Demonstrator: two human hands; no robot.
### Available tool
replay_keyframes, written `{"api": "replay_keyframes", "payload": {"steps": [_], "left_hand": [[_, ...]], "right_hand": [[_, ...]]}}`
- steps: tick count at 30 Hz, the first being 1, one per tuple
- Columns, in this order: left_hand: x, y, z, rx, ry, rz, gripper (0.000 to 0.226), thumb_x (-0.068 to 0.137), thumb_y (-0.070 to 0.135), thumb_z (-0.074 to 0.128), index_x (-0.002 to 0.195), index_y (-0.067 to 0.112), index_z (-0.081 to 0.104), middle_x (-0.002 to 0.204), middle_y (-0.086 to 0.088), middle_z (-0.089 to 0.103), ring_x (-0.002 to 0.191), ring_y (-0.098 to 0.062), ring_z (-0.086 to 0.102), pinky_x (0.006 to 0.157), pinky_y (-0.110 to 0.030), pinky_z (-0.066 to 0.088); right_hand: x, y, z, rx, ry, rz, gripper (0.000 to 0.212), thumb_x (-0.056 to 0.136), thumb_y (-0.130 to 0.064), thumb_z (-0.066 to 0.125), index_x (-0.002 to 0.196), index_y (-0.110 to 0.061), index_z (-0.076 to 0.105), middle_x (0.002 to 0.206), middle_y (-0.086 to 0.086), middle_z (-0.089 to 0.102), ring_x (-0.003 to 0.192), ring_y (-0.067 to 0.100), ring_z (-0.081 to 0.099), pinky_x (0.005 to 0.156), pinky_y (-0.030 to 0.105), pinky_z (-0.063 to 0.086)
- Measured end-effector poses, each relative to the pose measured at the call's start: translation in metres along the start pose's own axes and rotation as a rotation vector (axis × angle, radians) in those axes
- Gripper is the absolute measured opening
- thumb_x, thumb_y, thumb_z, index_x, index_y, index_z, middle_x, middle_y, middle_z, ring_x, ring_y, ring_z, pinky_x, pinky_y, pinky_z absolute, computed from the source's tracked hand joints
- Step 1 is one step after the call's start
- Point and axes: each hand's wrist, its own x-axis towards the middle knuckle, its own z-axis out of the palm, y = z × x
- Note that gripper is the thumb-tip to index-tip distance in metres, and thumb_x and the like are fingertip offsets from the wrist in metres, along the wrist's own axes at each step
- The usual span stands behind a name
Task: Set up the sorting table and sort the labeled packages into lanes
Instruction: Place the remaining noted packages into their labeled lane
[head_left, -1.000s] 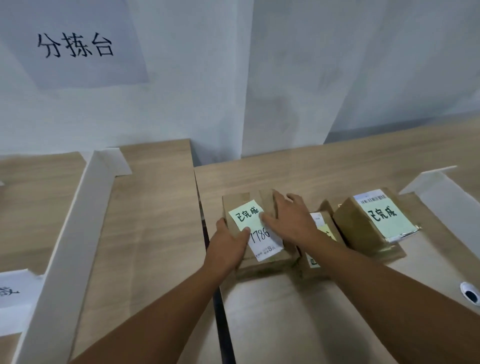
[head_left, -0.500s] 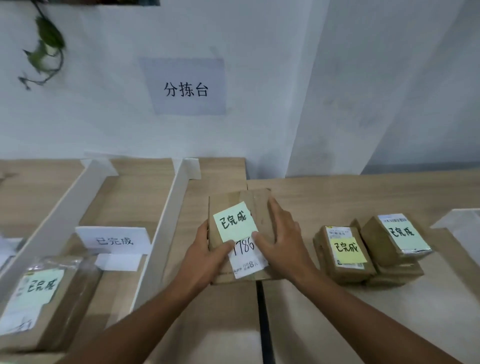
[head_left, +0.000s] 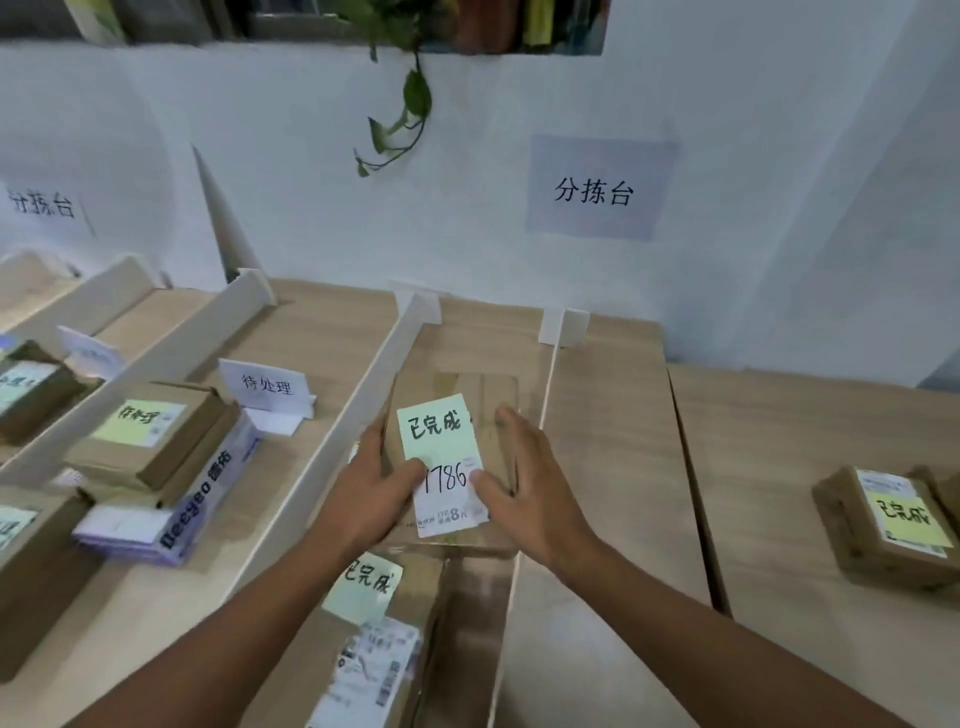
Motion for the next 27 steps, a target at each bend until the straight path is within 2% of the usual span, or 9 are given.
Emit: {"api": "replay_keyframes", "payload": {"steps": [1, 3, 7, 13, 17, 21, 24, 26, 27], "left_hand": [[0.002, -0.012, -0.015, 0.000, -0.002, -0.010, 0.080, 0.076, 0.046, 0.058, 0.149, 0.033, 0.030, 0.121, 0.011, 0.067, 0.092, 0.001, 0.070, 0.079, -0.023, 0.056], [0.010, -0.035, -0.043, 0.005, -0.001, -0.025, 0.077, 0.076, 0.046, 0.058, 0.147, 0.034, 0.029, 0.114, 0.016, 0.066, 0.085, 0.006, 0.070, 0.069, -0.015, 0.054], [0.044, -0.070, -0.085, 0.032, -0.028, -0.083, 0.079, 0.076, 0.048, 0.055, 0.149, 0.035, 0.028, 0.116, 0.011, 0.064, 0.095, -0.011, 0.068, 0.084, -0.036, 0.054], [0.107, -0.098, -0.102, 0.052, -0.097, -0.040, 0.076, 0.078, 0.045, 0.055, 0.150, 0.034, 0.032, 0.126, 0.012, 0.062, 0.096, -0.008, 0.065, 0.081, -0.032, 0.053], [0.135, -0.114, -0.088, 0.109, -0.171, -0.037, 0.074, 0.091, 0.041, 0.057, 0.155, 0.027, 0.024, 0.139, -0.001, 0.063, 0.101, -0.019, 0.068, 0.079, -0.034, 0.051], [0.134, -0.132, -0.075, 0.165, -0.123, -0.033, 0.056, 0.093, 0.043, 0.056, 0.144, 0.031, 0.034, 0.136, 0.002, 0.065, 0.078, -0.003, 0.062, 0.060, -0.017, 0.044], [0.132, -0.127, -0.078, 0.237, -0.111, -0.072, 0.049, 0.095, 0.041, 0.058, 0.138, 0.030, 0.038, 0.131, 0.000, 0.068, 0.071, 0.006, 0.055, 0.057, -0.017, 0.039], [0.130, -0.115, -0.082, 0.292, -0.104, -0.082, 0.040, 0.096, 0.039, 0.060, 0.130, 0.028, 0.041, 0.128, -0.007, 0.068, 0.073, -0.004, 0.062, 0.059, -0.024, 0.044], [0.128, -0.106, -0.083, 0.294, -0.077, -0.079, 0.043, 0.095, 0.040, 0.061, 0.131, 0.024, 0.043, 0.130, -0.012, 0.067, 0.078, -0.015, 0.065, 0.064, -0.029, 0.046]], "right_hand": [[0.004, -0.007, 0.019, -0.009, -0.018, 0.006, 0.079, 0.095, -0.041, 0.063, 0.160, -0.031, 0.021, 0.162, -0.005, 0.025, 0.147, 0.011, 0.030, 0.112, 0.013, 0.034], [0.012, -0.019, 0.054, 0.004, -0.048, 0.040, 0.079, 0.095, -0.044, 0.061, 0.160, -0.033, 0.018, 0.161, -0.004, 0.024, 0.146, 0.017, 0.034, 0.111, 0.033, 0.045], [0.038, -0.031, 0.112, -0.014, -0.048, 0.134, 0.082, 0.090, -0.054, 0.056, 0.159, -0.043, 0.012, 0.164, -0.008, 0.018, 0.146, 0.017, 0.034, 0.110, 0.043, 0.046], [0.089, -0.017, 0.160, -0.071, 0.019, 0.216, 0.079, 0.094, -0.049, 0.057, 0.160, -0.039, 0.013, 0.165, -0.006, 0.019, 0.149, 0.015, 0.025, 0.116, 0.033, 0.032], [0.103, 0.009, 0.171, -0.107, 0.041, 0.254, 0.079, 0.095, -0.049, 0.056, 0.160, -0.039, 0.012, 0.164, -0.007, 0.019, 0.147, 0.016, 0.030, 0.109, 0.029, 0.037], [0.100, 0.025, 0.184, -0.125, 0.048, 0.246, 0.080, 0.093, -0.058, 0.049, 0.160, -0.040, 0.008, 0.163, -0.009, 0.019, 0.141, 0.019, 0.041, 0.104, 0.041, 0.052], [0.100, 0.025, 0.184, -0.111, 0.016, 0.249, 0.079, 0.094, -0.058, 0.049, 0.158, -0.043, 0.005, 0.165, -0.012, 0.012, 0.142, 0.019, 0.039, 0.101, 0.030, 0.052], [0.097, 0.022, 0.170, -0.081, 0.003, 0.234, 0.076, 0.095, -0.057, 0.050, 0.157, -0.046, 0.008, 0.165, -0.016, 0.009, 0.145, 0.018, 0.033, 0.096, 0.017, 0.044], [0.094, 0.021, 0.157, -0.087, 0.020, 0.219, 0.075, 0.094, -0.057, 0.049, 0.157, -0.043, 0.011, 0.165, -0.015, 0.010, 0.147, 0.018, 0.029, 0.100, 0.020, 0.038]]}}
